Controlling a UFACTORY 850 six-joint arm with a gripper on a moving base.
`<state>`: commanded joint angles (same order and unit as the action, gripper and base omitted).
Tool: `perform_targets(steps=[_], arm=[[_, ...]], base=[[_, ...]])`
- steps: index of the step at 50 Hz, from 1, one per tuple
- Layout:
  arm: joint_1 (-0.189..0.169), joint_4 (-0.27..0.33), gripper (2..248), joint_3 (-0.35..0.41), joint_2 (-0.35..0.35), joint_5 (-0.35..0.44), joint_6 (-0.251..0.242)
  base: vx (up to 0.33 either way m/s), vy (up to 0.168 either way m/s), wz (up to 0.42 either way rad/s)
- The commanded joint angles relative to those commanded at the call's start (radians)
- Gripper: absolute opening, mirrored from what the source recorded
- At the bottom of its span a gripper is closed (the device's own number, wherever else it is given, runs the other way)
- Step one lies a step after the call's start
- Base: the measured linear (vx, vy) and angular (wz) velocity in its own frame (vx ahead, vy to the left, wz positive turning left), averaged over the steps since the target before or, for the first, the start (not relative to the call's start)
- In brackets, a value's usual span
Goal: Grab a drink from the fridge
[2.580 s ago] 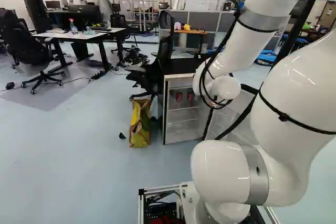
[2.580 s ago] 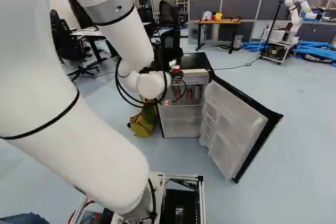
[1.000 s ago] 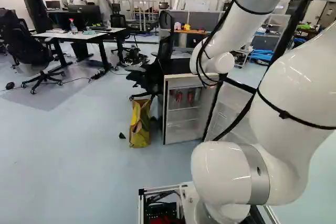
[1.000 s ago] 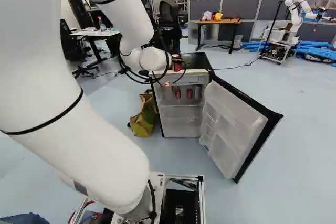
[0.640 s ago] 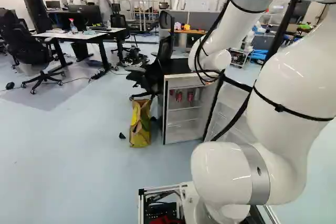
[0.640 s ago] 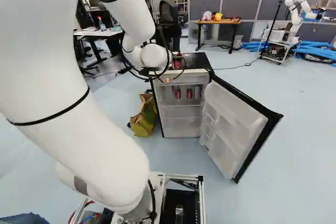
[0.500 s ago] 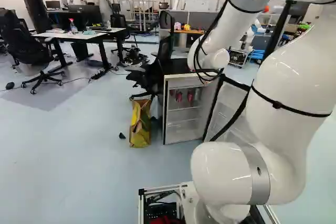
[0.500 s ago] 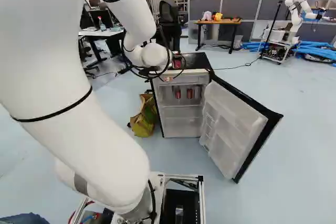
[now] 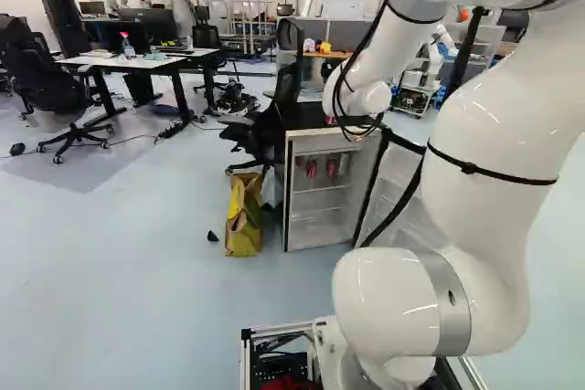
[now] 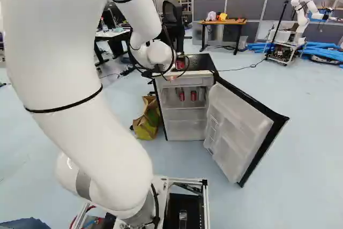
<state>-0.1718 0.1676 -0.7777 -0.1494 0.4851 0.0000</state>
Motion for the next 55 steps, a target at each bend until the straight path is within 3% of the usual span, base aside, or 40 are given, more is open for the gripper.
perform_targets(steps=[35,55], arm=[[0.029,-0.001,90,-0.115,-0.102,-0.025,0.0],[0.049,-0.036,90,-0.173,-0.152,-0.055,0.0]], base=[[0.0,0.0,0.0],[0.0,0.0,0.0]])
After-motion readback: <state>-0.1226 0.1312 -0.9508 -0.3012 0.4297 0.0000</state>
